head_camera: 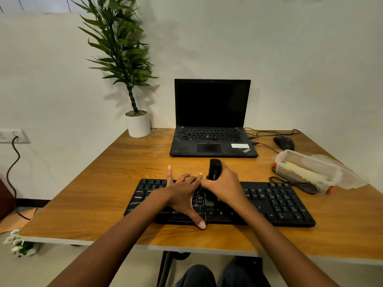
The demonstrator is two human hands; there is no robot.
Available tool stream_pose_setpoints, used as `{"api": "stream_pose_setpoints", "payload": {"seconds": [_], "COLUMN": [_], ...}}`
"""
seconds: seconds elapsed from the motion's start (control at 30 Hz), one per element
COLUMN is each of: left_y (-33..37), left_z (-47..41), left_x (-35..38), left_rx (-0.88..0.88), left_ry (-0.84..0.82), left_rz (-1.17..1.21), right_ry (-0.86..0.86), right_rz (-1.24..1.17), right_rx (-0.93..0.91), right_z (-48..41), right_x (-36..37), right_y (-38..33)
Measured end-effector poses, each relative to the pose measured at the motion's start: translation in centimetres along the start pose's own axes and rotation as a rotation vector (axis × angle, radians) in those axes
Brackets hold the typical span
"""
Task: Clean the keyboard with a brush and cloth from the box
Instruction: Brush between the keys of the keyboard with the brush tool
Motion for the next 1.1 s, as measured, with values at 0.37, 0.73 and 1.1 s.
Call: {"api": "stream_pose_setpoints", "payload": {"seconds": [0.37,0.73,1.1], "left_y": [0.0,0.0,-0.2], "left_z": [-0.1,0.1,-0.3], "left_x": [0.0,-0.2,0.4], "left_rx": [0.026,-0.004,0.017], "left_ry": [0.009,-0.015,0.016], "left_rz": [0.025,-0.016,-0.004], "right_ry": [0.003,0.146,-0.056], "right_rz": [0.108,0.058,-0.018], "right_rx": [-0.143,-0.118,-0.090], "right_z": [3.1,-1.8,5.0], "right_x": [0.9,0.2,0.1], "right_y": [-0.4,0.0,-0.2]}}
Point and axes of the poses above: each hand's wrist, its own z-axis away from the middle knuckle, its own x-axis out of the palm, y = z × x, the point moved 2 cm from there along -z, towards the middle knuckle, and after that the axes turned 11 degrees about -z, right-handed, at the moved point
